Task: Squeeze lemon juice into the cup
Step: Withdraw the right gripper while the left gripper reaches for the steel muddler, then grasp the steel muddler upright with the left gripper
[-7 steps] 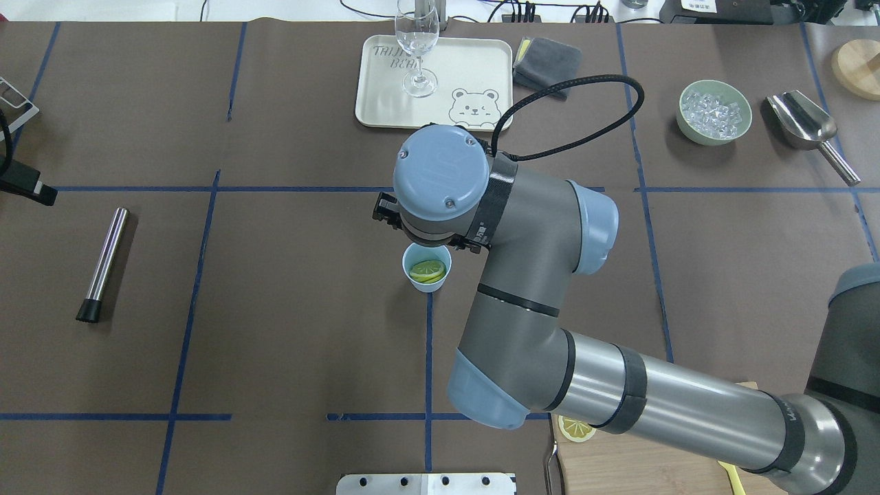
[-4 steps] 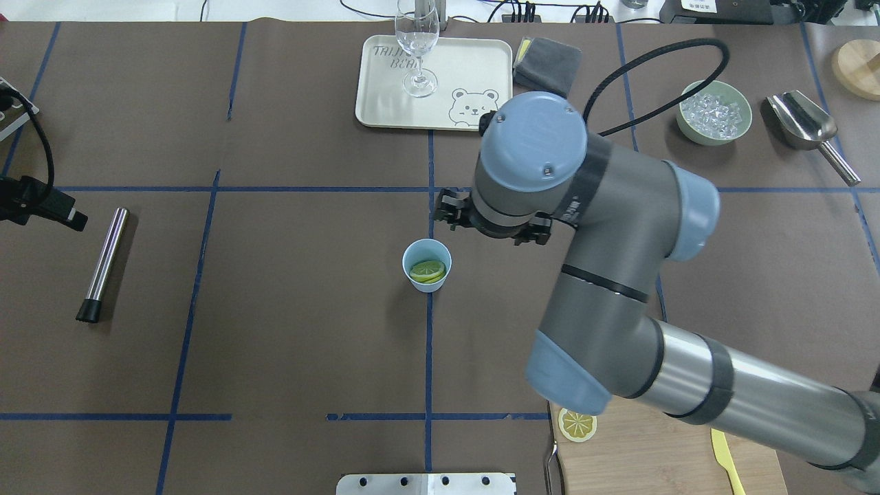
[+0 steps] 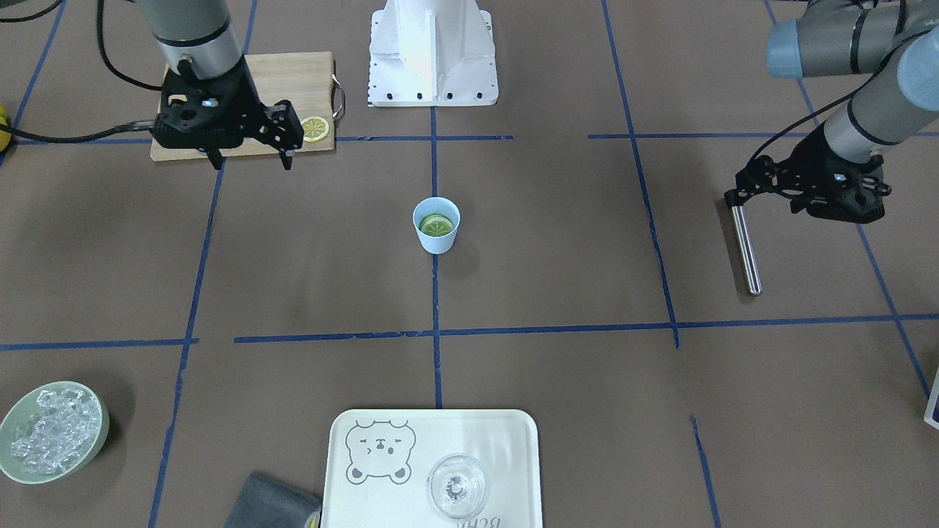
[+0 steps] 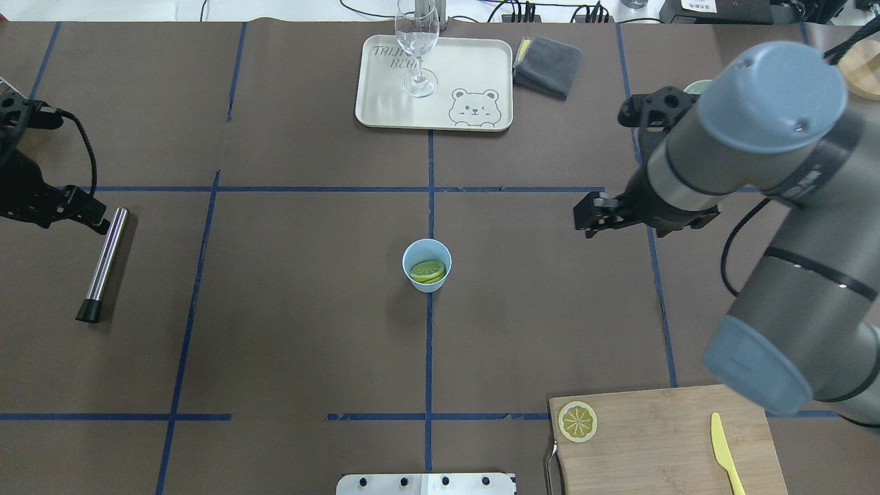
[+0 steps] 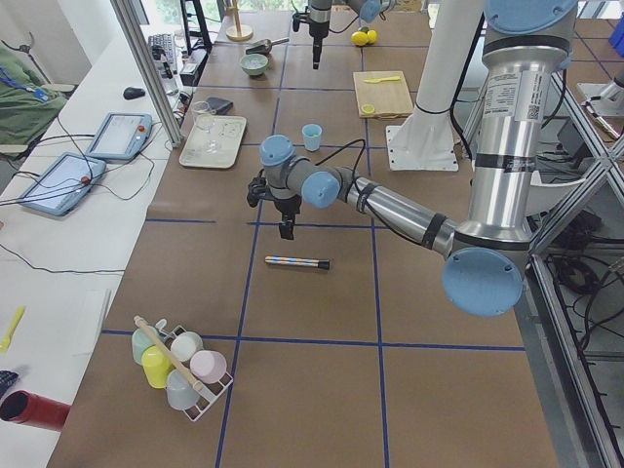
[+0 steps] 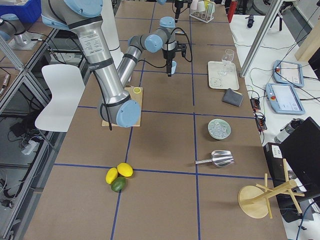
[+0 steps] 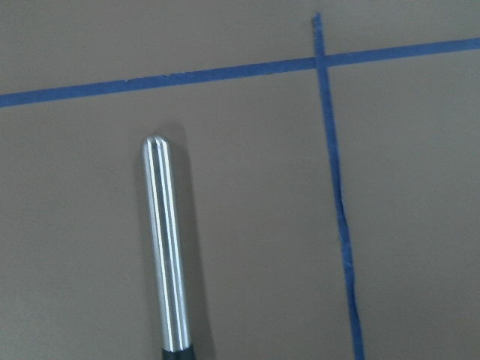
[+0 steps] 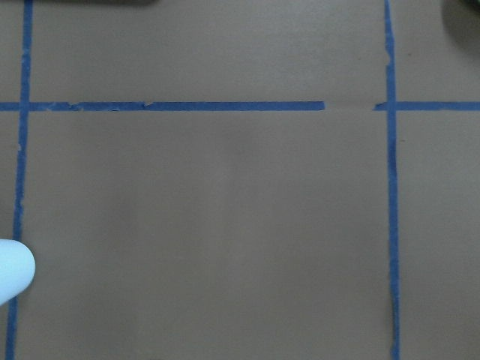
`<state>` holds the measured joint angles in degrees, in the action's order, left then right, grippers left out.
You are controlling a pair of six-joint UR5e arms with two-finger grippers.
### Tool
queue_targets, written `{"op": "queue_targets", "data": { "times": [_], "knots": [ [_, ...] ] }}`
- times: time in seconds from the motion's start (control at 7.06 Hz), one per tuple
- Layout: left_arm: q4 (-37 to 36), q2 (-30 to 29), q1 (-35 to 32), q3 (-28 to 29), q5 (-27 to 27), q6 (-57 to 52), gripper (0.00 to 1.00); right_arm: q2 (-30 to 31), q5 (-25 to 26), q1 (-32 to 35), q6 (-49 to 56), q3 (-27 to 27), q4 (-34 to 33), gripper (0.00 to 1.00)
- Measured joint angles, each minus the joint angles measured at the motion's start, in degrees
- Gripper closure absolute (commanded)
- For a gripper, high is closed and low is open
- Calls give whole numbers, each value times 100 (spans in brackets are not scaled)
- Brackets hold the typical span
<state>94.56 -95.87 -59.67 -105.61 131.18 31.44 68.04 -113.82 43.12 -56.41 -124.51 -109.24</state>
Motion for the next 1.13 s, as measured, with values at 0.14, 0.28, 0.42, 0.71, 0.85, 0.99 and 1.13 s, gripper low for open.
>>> {"op": "queue_targets", "data": {
  "times": [0.14, 0.28, 0.42, 0.71, 0.85, 0.99, 1.13],
  "knots": [
    [-4, -239, 4, 317, -117, -14, 0, 374, -291, 399, 566, -125, 16, 0],
    [-1, -455, 7, 632, -187, -39, 0, 732, -629, 871, 1198, -176, 37, 0],
    [33, -635, 8, 950, -213, -62, 0, 1067, -1032, 1443, 1940, -164, 46, 0],
    [327, -749, 11, 1476, -221, -75, 0, 1446, -1670, 2346, 3078, 6, 51, 0],
    [582, -749, 14, 1742, -218, -77, 0, 1495, -1786, 2534, 3288, 66, 51, 0],
    [812, -749, 21, 1959, -217, -75, 0, 1512, -1831, 2606, 3364, 91, 51, 0],
    [950, -748, 43, 2088, -216, -65, 0, 1516, -1845, 2632, 3389, 99, 52, 0]
  ]
}}
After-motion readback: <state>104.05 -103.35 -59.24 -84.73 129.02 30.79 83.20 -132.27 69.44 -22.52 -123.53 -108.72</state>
